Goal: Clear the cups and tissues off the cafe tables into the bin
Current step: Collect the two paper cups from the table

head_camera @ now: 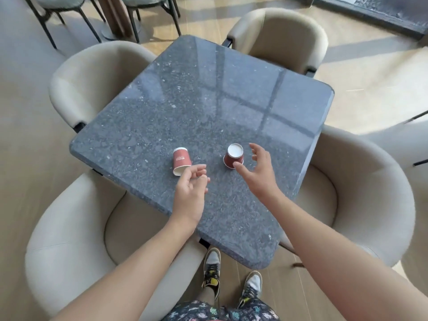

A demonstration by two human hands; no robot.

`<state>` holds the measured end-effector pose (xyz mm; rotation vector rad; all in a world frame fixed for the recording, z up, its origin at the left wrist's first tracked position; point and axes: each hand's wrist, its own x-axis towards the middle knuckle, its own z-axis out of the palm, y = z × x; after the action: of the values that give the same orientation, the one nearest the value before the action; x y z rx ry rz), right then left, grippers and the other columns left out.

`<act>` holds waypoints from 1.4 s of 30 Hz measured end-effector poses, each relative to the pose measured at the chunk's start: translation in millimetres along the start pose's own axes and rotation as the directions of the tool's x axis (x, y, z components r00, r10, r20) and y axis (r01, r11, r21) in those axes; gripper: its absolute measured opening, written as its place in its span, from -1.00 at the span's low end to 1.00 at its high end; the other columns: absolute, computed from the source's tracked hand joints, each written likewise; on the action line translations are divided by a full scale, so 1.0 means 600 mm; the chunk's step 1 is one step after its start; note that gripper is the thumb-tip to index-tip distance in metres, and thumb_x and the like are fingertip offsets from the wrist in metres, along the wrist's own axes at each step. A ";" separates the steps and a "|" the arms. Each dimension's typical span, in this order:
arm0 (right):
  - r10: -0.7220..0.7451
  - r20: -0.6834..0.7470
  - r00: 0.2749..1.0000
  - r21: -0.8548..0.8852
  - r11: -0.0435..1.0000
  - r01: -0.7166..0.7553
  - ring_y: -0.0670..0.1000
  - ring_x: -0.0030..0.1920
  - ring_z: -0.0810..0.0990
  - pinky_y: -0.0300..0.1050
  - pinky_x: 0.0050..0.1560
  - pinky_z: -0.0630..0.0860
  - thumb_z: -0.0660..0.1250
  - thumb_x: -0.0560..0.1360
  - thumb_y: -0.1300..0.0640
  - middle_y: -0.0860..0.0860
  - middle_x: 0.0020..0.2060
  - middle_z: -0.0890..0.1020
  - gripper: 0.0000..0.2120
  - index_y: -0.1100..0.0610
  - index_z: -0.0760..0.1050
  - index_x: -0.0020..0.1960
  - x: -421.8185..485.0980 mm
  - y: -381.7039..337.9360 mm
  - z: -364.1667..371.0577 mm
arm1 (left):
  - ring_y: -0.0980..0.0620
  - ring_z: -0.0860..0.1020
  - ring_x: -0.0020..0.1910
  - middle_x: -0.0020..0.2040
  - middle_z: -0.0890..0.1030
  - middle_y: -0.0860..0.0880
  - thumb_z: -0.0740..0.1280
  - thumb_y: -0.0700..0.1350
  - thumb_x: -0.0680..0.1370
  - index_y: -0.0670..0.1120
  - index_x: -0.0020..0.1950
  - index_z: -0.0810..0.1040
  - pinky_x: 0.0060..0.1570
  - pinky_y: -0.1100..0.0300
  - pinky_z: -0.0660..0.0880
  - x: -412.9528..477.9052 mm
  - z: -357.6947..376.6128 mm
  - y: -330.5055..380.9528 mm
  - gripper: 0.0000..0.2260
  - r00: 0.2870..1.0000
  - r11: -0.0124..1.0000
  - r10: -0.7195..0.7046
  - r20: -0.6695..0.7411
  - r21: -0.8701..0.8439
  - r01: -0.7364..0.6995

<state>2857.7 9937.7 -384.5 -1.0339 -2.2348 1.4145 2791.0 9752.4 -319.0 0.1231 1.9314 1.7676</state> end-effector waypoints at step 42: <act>0.090 -0.011 0.996 0.295 0.952 -0.083 -0.22 -0.02 0.59 -0.15 0.05 0.53 0.46 0.33 -0.26 -0.30 -0.04 0.63 -0.53 -0.12 0.45 0.15 -0.086 -0.118 -0.019 | -0.20 0.39 0.37 0.39 0.38 -0.14 0.36 0.16 0.57 0.05 0.51 0.34 0.26 -0.04 0.41 0.284 -0.051 -0.083 -0.45 0.971 0.715 -0.081 -0.223 0.666 0.213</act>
<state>2871.2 9890.6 -310.8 -1.0491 -1.9047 1.6988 2644.3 9785.6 -418.3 0.0611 2.5681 0.8951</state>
